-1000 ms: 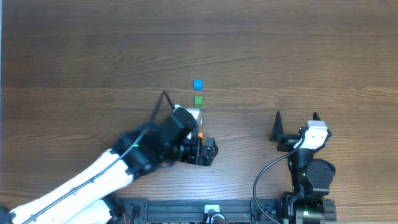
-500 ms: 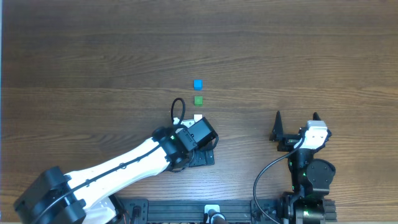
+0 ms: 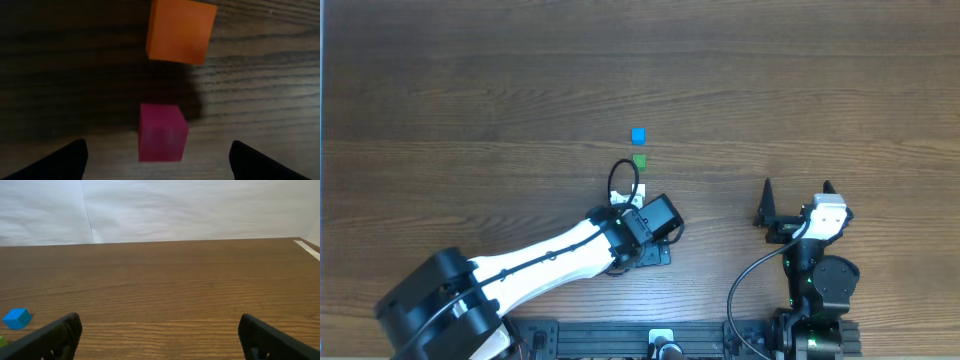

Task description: Stack Cubes

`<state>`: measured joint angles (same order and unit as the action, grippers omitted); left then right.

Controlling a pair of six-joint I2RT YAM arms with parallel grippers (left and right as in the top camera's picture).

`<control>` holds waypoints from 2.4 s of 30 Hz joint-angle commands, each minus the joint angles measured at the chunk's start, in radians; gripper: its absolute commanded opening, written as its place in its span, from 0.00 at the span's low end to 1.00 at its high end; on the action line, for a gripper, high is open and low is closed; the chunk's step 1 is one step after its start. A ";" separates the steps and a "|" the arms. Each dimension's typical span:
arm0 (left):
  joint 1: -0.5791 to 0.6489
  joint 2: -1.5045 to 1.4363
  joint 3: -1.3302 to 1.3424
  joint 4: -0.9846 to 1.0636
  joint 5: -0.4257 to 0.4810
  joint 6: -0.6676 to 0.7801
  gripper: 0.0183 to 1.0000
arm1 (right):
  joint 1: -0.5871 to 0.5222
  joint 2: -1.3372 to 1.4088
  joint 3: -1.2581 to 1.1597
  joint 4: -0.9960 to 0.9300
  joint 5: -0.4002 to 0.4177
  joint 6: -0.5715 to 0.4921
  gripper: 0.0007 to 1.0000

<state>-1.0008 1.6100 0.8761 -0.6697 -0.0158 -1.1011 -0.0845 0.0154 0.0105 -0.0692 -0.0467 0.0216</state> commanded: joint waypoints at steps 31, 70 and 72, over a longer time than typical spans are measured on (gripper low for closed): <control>-0.019 0.058 0.008 0.035 -0.071 0.178 0.50 | -0.006 -0.010 -0.005 -0.002 -0.005 -0.001 0.99; 0.016 0.060 0.294 -0.252 -0.079 0.174 0.02 | -0.006 -0.010 -0.005 -0.002 -0.005 -0.001 0.99; 0.042 0.060 0.361 -0.298 -0.088 0.175 0.02 | -0.006 -0.010 -0.005 -0.002 -0.005 -0.001 0.99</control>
<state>-0.9936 1.6680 1.1496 -0.9455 -0.0757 -0.9241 -0.0845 0.0158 0.0105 -0.0692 -0.0467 0.0223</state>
